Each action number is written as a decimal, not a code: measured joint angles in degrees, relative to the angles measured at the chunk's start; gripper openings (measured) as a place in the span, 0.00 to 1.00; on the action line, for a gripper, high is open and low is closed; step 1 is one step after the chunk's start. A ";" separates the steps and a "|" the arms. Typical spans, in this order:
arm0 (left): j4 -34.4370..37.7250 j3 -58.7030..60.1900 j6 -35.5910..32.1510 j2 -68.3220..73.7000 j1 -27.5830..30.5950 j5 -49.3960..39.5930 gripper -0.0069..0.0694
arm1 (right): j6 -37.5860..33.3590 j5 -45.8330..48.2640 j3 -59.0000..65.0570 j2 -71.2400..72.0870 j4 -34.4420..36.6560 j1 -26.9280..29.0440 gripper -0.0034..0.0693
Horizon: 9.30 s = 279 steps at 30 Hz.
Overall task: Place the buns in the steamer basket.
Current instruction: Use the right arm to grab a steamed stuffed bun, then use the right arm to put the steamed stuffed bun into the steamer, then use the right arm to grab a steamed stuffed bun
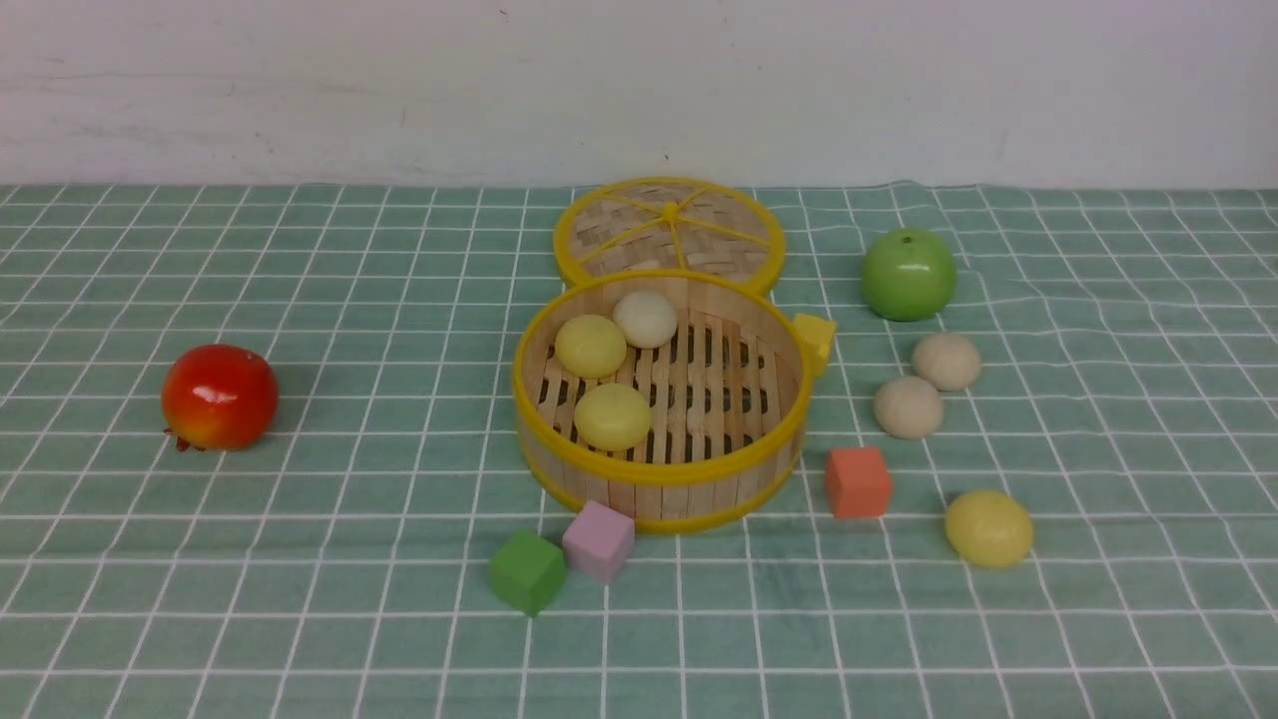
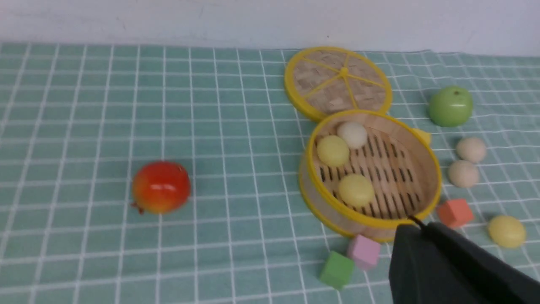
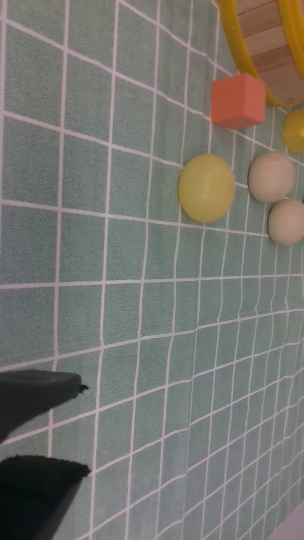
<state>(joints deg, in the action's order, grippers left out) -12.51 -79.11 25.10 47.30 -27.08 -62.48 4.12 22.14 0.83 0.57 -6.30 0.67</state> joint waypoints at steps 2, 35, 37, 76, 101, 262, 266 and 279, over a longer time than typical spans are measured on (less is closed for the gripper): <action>0.70 7.13 1.98 -5.21 0.00 2.46 0.07 | 0.00 0.00 0.00 0.00 0.00 0.00 0.38; 3.93 31.13 5.68 -25.92 0.00 7.05 0.07 | 0.00 0.00 0.00 0.00 0.00 0.00 0.38; 3.37 33.32 5.68 -25.99 0.00 9.12 0.07 | 0.00 0.00 0.00 0.00 0.00 0.00 0.38; 2.49 80.68 1.16 -47.88 17.25 39.59 0.08 | 0.00 0.00 0.00 0.00 0.00 0.00 0.38; 3.49 80.68 1.19 -47.88 17.25 39.79 0.10 | 0.00 0.00 0.00 0.00 0.00 0.00 0.38; 3.68 80.68 1.19 -47.88 17.25 39.83 0.25 | -10.61 16.20 -99.06 -121.85 23.56 -27.07 0.05; 3.68 80.68 1.19 -47.88 17.25 39.83 0.26 | -10.61 15.93 -99.10 -122.26 23.56 -27.07 0.09; 3.68 80.68 1.19 -47.88 17.25 39.83 0.28 | -10.45 25.31 -105.32 -115.65 18.54 -23.85 0.64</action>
<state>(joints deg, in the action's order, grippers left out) -8.84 1.57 26.29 -0.58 -9.83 -22.64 -6.33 47.45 -104.49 -115.08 12.23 -23.17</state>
